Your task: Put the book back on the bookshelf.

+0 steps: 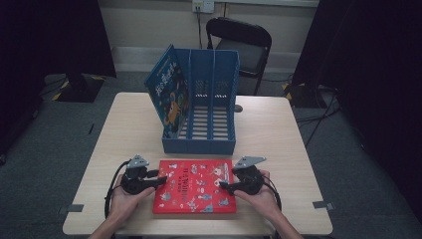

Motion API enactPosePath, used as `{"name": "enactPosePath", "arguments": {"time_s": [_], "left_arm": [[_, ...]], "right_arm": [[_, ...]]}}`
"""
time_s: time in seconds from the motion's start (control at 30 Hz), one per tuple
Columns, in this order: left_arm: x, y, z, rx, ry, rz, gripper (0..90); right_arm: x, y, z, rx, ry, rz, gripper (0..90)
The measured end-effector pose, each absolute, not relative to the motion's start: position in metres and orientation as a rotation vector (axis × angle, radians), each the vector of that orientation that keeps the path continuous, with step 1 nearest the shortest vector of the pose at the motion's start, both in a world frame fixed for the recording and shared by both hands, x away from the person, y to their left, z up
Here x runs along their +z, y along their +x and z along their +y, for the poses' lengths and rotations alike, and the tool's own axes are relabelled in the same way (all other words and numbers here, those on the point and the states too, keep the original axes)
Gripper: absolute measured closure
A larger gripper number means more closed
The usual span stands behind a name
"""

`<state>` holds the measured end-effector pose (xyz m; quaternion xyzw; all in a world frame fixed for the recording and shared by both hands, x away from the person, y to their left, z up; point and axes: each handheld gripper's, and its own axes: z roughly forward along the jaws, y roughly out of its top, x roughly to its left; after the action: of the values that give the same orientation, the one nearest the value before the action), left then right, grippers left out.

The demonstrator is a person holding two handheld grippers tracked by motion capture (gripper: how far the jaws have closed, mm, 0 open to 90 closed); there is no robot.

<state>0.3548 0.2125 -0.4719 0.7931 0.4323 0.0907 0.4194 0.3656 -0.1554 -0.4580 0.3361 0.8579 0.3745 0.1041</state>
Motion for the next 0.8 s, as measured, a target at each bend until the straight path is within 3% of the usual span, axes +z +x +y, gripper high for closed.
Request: {"name": "enactPosePath", "arguments": {"time_s": [0.27, 0.63, 0.8], "left_arm": [[-0.467, 0.355, 0.202, 0.307, 2.021, 1.102, 53.1], [-0.47, 0.375, 0.206, 0.271, 2.003, 1.057, 60.9], [-0.47, 0.376, 0.208, 0.224, 1.995, 1.054, 57.0]], "right_arm": [[-0.457, 0.357, -0.155, 1.087, 0.998, 2.522, 33.9], [-0.456, 0.344, -0.162, 1.097, 0.981, 2.54, 35.9], [-0.452, 0.353, -0.162, 1.121, 0.956, 2.522, 37.0]]}}
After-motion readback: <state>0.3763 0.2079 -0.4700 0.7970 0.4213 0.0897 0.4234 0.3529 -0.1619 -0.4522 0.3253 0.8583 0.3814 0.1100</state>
